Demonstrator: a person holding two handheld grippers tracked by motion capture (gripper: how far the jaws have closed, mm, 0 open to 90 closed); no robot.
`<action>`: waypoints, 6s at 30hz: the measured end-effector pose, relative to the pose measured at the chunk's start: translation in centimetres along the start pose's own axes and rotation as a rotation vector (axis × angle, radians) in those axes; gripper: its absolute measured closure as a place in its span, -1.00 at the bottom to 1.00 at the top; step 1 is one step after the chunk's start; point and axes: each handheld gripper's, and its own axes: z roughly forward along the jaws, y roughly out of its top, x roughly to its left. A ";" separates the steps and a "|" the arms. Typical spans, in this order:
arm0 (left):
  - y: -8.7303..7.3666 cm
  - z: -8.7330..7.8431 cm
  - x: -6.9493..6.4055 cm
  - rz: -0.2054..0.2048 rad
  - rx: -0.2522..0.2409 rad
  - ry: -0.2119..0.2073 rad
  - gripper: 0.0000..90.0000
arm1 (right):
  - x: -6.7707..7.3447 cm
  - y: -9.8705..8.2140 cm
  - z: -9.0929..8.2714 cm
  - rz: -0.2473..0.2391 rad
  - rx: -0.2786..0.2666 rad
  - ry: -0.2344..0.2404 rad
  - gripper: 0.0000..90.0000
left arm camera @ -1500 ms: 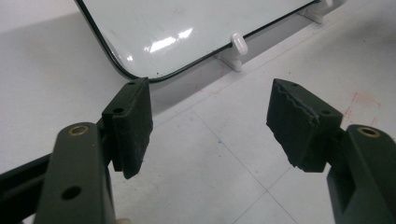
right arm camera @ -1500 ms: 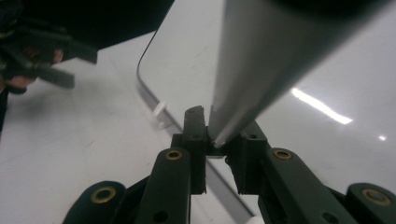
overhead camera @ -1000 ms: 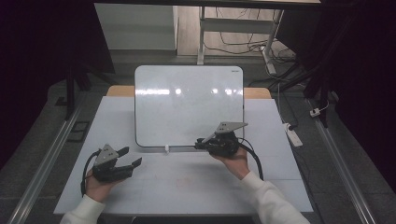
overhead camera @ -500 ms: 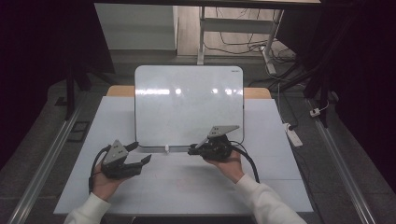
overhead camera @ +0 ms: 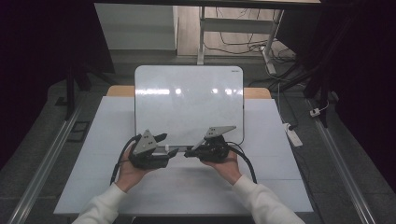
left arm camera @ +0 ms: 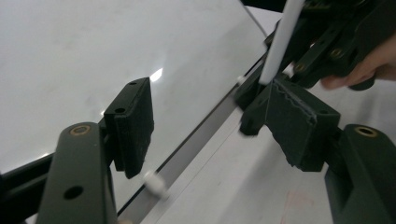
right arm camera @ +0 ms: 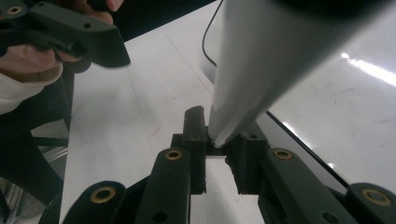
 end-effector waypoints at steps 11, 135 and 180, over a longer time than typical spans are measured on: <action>1.6 2.8 -1.2 0.045 0.008 -0.080 -0.11 | -0.1 -0.2 0.3 0.021 0.011 0.016 0.73; -0.5 0.4 10.4 -0.127 0.108 0.282 -0.01 | -2.4 -8.6 -11.4 -0.043 -0.082 -0.421 0.01; -10.4 -6.7 3.1 -0.226 0.169 0.053 -0.32 | -3.8 -11.9 -15.8 -0.069 -0.062 -0.535 -0.23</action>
